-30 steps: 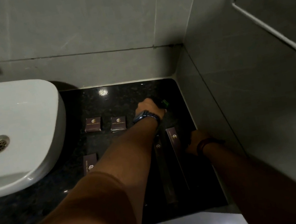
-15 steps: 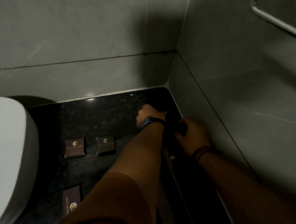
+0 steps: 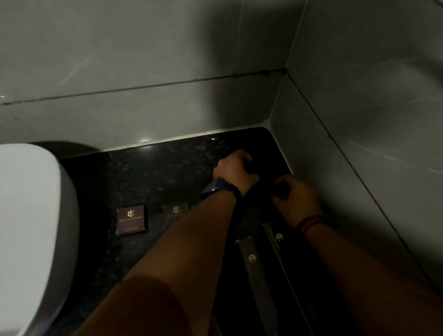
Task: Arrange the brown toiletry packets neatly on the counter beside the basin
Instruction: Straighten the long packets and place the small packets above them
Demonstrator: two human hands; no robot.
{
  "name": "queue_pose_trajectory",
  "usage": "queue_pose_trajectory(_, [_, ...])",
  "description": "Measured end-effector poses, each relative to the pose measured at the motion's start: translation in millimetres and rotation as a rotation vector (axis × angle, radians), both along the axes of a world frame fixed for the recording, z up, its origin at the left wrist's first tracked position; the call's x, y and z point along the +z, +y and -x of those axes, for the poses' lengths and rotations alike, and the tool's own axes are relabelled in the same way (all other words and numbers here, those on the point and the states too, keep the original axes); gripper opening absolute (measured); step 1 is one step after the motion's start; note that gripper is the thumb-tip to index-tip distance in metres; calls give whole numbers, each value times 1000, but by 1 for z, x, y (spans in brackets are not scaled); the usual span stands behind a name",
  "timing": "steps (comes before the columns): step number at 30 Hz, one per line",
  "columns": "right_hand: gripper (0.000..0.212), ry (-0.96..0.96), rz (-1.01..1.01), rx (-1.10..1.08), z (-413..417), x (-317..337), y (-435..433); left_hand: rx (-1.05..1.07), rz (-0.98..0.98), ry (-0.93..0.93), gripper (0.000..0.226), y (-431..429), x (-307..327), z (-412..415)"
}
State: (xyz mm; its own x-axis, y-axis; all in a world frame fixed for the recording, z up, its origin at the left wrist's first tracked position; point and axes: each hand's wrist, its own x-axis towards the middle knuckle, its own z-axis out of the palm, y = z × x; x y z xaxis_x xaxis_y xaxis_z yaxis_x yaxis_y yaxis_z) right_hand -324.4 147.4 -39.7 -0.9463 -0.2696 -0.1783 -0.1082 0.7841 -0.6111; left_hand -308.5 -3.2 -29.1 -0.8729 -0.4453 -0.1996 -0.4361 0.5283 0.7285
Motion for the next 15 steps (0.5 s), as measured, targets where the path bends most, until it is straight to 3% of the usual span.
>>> queue_pose_trajectory(5, [25, 27, -28, 38, 1, 2, -9, -225, 102, -13, 36, 0, -5, -21])
queue_pose_trajectory(15, [45, 3, -10, 29, -6, 8, -3, -149, 185, 51, 59, 9, 0, -46])
